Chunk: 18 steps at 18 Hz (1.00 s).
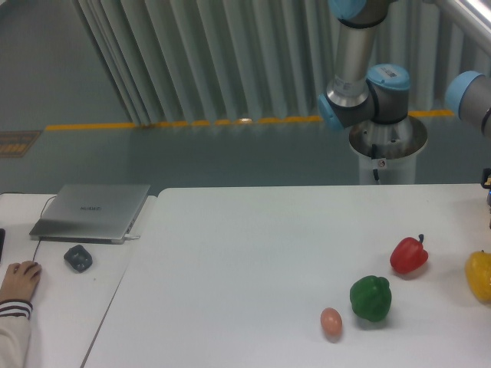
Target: Place the green peppers in a basket
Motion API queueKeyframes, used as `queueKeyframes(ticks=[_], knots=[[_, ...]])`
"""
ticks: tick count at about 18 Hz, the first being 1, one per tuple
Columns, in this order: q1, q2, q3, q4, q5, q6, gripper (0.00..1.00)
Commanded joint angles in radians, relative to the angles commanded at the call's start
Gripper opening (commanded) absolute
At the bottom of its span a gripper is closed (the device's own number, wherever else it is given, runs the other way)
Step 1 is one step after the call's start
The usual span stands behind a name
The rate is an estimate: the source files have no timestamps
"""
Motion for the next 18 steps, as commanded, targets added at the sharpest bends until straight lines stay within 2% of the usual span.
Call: queueKeyframes(ticks=[8, 13, 16, 18], knots=[[-0.002, 0.006, 0.0, 0.0, 0.006, 0.0, 1.0], [0.0, 0.009, -0.029, 0.006, 0.003, -0.002, 1.0], [0.002, 0.014, -0.06, 0.052, 0.003, -0.005, 1.0], [-0.002, 0.024, -0.069, 0.061, 0.003, -0.056, 1.0]])
